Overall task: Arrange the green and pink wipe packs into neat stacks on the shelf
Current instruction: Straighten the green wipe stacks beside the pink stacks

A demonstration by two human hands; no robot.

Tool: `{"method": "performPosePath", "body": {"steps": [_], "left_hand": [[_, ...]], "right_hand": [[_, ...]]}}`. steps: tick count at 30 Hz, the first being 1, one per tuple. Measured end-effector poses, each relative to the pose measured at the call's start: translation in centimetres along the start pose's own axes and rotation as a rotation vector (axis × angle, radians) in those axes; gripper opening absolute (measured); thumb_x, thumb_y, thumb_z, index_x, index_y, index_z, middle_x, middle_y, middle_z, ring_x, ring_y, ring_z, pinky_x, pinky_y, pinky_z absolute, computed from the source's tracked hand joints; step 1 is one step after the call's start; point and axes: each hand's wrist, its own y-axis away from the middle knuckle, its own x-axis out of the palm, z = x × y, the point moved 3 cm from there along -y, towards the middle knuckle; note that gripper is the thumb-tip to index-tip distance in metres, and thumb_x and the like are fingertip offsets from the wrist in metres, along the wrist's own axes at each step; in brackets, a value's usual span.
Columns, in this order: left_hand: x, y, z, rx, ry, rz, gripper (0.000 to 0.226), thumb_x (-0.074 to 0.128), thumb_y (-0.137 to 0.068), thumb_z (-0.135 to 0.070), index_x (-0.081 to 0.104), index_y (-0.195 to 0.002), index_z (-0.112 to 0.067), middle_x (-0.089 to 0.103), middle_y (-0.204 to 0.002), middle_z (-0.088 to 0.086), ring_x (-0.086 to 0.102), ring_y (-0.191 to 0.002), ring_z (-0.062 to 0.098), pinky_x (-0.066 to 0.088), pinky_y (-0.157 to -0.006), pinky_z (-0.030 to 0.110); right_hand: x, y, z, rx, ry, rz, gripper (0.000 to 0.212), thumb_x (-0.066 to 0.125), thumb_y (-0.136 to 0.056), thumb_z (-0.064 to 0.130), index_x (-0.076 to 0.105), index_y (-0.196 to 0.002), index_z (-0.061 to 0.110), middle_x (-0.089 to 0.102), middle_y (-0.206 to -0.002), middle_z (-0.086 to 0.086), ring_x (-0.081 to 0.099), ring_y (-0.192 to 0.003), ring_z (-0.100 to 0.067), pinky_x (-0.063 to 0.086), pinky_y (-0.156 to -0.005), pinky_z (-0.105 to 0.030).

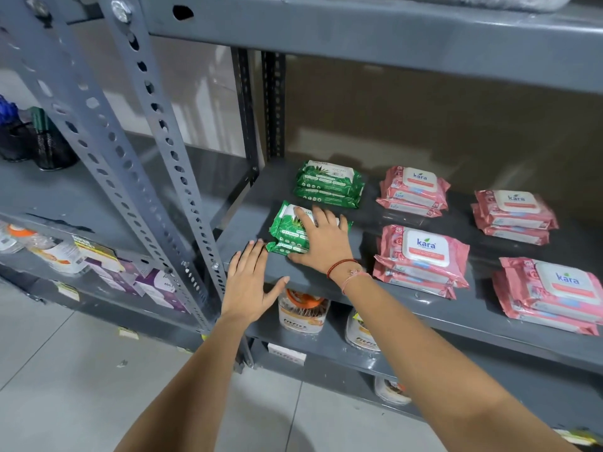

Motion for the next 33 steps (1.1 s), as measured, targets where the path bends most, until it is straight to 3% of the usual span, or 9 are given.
{"method": "performPosePath", "body": {"steps": [6, 11, 17, 25, 29, 33], "left_hand": [[0.5, -0.1, 0.2, -0.005, 0.003, 0.003, 0.085, 0.013, -0.086, -0.068, 0.031, -0.139, -0.005, 0.032, -0.149, 0.013, 0.02, -0.141, 0.025, 0.011, -0.115, 0.042], [0.2, 0.0, 0.1, -0.002, 0.059, -0.038, 0.086, 0.018, -0.085, -0.069, 0.03, -0.14, -0.004, 0.03, -0.15, 0.012, 0.013, -0.143, 0.022, 0.009, -0.115, 0.041], [-1.2, 2.4, -1.7, -0.21, 0.381, -0.269, 0.077, 0.031, -0.087, -0.061, 0.025, -0.142, -0.007, 0.026, -0.152, 0.01, 0.007, -0.143, 0.017, 0.012, -0.116, 0.047], [0.3, 2.9, -12.5, 0.223, 0.332, -0.142, 0.057, 0.045, -0.09, -0.045, 0.04, -0.136, -0.012, 0.037, -0.147, 0.005, 0.018, -0.14, 0.013, 0.01, -0.114, 0.031], [1.4, 2.2, -15.2, 0.271, 0.201, -0.055, 0.061, 0.054, -0.088, -0.041, 0.04, -0.137, -0.008, 0.038, -0.146, 0.009, 0.026, -0.139, 0.022, 0.008, -0.114, 0.034], [2.1, 2.2, -15.5, 0.246, 0.142, -0.031, 0.061, 0.052, -0.088, -0.043, 0.038, -0.137, -0.008, 0.038, -0.147, 0.009, 0.027, -0.139, 0.022, 0.006, -0.114, 0.037]], "right_hand": [[0.3, -0.6, 0.5, 0.01, 0.027, -0.032, 0.097, 0.067, -0.065, 0.059, 0.024, -0.145, 0.026, 0.035, -0.145, -0.013, 0.033, -0.131, -0.034, 0.021, -0.107, -0.057], [-0.3, -0.1, 0.4, -0.011, 0.007, -0.017, 0.098, 0.065, -0.069, 0.06, 0.016, -0.147, 0.03, 0.025, -0.151, -0.013, 0.025, -0.137, -0.033, 0.015, -0.11, -0.061], [-3.8, 3.6, -1.8, -0.003, -0.055, -0.214, 0.093, 0.061, -0.07, 0.063, 0.019, -0.147, 0.03, 0.024, -0.153, -0.011, 0.019, -0.142, -0.029, 0.009, -0.112, -0.059], [-6.2, 9.9, -10.3, 0.172, 0.011, -0.23, 0.094, 0.059, -0.07, 0.068, 0.021, -0.147, 0.03, 0.022, -0.154, -0.015, 0.017, -0.143, -0.032, 0.008, -0.113, -0.057], [-5.6, 11.8, -13.1, 0.228, 0.065, -0.171, 0.096, 0.058, -0.069, 0.071, 0.022, -0.147, 0.029, 0.021, -0.154, -0.014, 0.016, -0.143, -0.031, 0.01, -0.113, -0.056], [-4.5, 12.4, -13.7, 0.196, 0.141, -0.097, 0.09, 0.064, -0.074, 0.057, 0.02, -0.147, 0.027, 0.019, -0.155, -0.013, 0.011, -0.145, -0.031, 0.016, -0.112, -0.055]]}}
